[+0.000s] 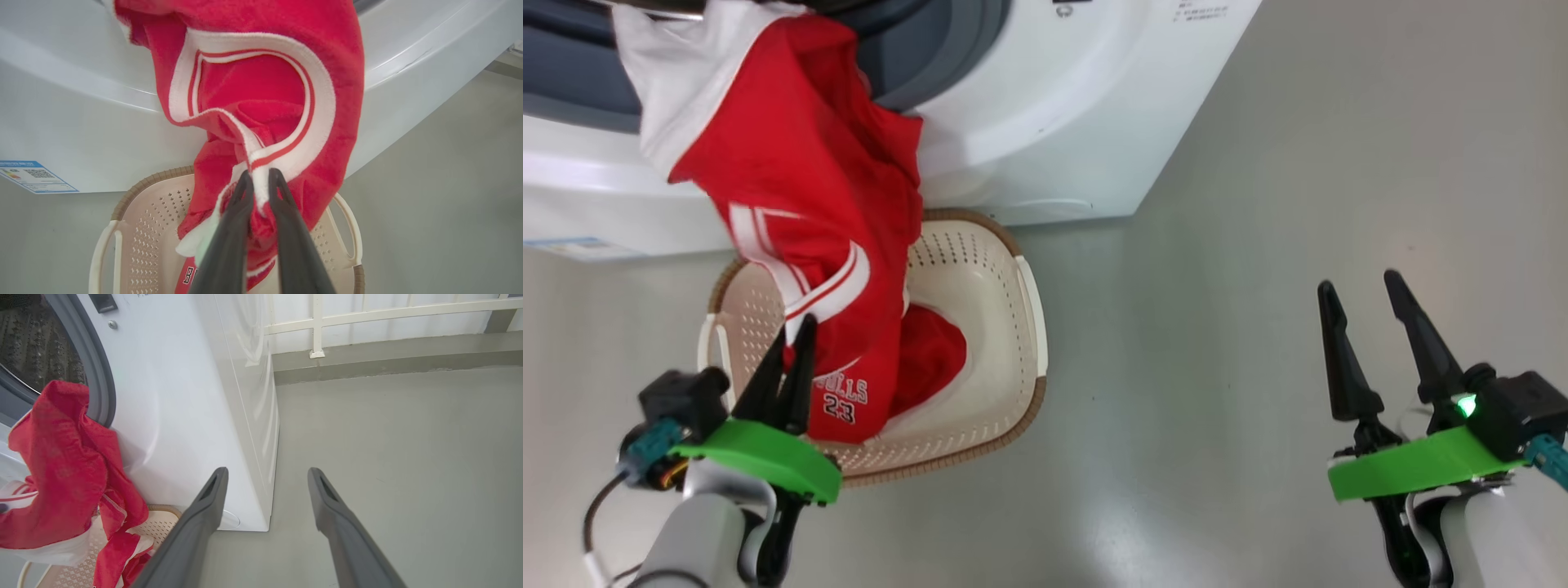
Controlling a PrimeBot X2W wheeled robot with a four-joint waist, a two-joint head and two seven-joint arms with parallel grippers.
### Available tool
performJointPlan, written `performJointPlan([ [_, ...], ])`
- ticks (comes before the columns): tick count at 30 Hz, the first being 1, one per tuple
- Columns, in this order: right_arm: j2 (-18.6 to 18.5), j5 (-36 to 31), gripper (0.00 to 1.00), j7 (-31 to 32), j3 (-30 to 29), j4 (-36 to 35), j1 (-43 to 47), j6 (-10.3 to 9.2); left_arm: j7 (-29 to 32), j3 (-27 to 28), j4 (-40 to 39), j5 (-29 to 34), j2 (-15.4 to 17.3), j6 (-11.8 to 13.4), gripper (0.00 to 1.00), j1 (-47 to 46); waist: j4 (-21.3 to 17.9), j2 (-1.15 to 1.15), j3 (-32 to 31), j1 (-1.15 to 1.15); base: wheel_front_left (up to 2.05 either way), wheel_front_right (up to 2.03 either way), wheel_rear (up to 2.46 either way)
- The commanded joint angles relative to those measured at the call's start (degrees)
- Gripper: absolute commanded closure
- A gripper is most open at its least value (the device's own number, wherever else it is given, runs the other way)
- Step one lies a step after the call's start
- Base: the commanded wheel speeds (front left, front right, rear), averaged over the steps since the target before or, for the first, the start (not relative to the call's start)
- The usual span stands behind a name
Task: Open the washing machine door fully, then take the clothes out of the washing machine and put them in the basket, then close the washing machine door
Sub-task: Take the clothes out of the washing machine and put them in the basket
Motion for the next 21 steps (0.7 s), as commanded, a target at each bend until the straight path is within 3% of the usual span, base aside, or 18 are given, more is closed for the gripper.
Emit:
performJointPlan([
  [1,-0.2,0.1,0.00,-0.4,1.5,-1.7,-1.1,0.43,-0.3,0.6,0.9,0.1,2.0,-0.3,1.00,-1.9,-0.4,0.00,2.3,0.00,0.00,0.00,0.00],
  [21,-0.2,-0.1,0.00,-0.4,2.7,-3.4,-4.8,0.43,-0.3,-11.8,18.6,-5.4,4.6,-0.3,1.00,-13.4,-2.0,0.00,12.6,0.00,0.00,0.00,0.00],
])
